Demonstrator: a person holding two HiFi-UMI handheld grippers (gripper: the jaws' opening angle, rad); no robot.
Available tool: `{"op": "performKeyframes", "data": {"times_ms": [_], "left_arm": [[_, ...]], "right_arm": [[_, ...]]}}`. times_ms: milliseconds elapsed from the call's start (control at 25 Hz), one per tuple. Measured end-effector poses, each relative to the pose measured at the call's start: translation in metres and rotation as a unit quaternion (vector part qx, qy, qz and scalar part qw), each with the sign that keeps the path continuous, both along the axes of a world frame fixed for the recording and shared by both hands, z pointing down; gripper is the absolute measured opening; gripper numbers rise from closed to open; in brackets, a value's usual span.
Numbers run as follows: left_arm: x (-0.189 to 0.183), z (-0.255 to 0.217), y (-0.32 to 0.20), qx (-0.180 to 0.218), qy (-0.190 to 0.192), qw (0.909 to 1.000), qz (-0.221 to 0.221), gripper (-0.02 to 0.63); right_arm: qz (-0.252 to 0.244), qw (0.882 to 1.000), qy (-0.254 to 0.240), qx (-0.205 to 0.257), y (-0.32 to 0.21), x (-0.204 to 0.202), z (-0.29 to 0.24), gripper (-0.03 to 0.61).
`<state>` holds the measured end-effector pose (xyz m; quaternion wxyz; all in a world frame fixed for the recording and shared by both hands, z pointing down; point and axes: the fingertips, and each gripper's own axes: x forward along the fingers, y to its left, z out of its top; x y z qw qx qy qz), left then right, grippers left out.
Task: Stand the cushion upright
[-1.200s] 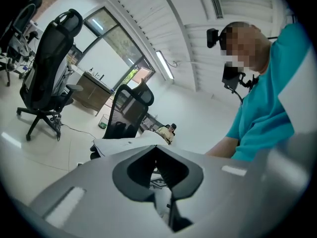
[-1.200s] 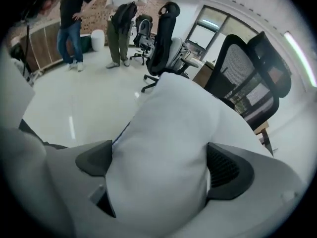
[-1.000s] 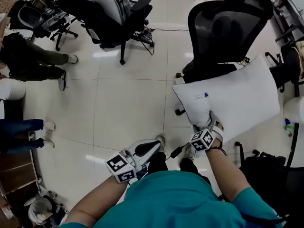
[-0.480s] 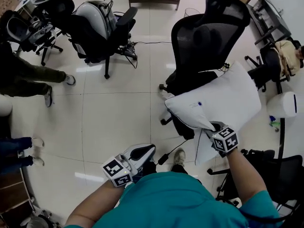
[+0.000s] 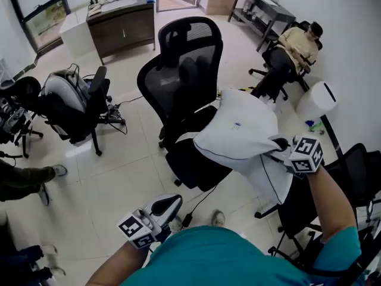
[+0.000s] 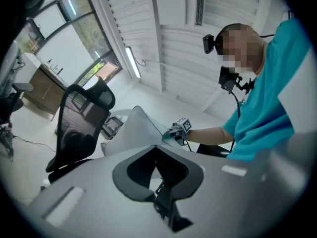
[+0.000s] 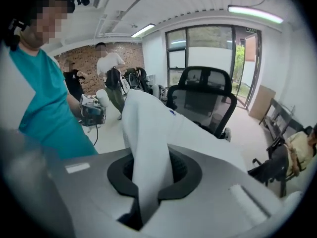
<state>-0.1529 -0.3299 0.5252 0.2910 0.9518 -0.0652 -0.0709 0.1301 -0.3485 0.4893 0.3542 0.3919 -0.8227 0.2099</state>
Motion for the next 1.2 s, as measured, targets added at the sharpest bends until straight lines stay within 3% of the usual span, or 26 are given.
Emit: {"op": "performKeyframes", "data": {"times_ms": [240, 480, 800, 1000, 1200], "left_arm": [[0.091, -0.05, 0.025, 0.069, 0.019, 0.9953, 0.065, 0.012], [0.182, -0.084, 0.084, 0.066, 0.053, 0.992, 0.094, 0.012], [0.291, -0.068, 0.165, 0.041, 0.051, 0.9819, 0.177, 0.012], [0.346, -0.067, 0.185, 0.044, 0.052, 0.9669, 0.246, 0.012], [0.391, -0.06, 0.173, 0.044, 0.054, 0.9449, 0.32, 0.012]], "right_arm": [[0.056, 0.994, 0.001, 0.092, 0.04, 0.117, -0.108, 0.029], [0.12, 0.985, -0.006, 0.125, 0.121, 0.217, -0.165, 0.021], [0.14, 0.982, -0.012, 0.126, 0.234, 0.26, -0.159, 0.021], [0.191, 0.976, -0.019, 0.107, 0.302, 0.291, -0.131, 0.021], [0.245, 0.962, -0.024, 0.116, 0.345, 0.318, -0.141, 0.021]]}}
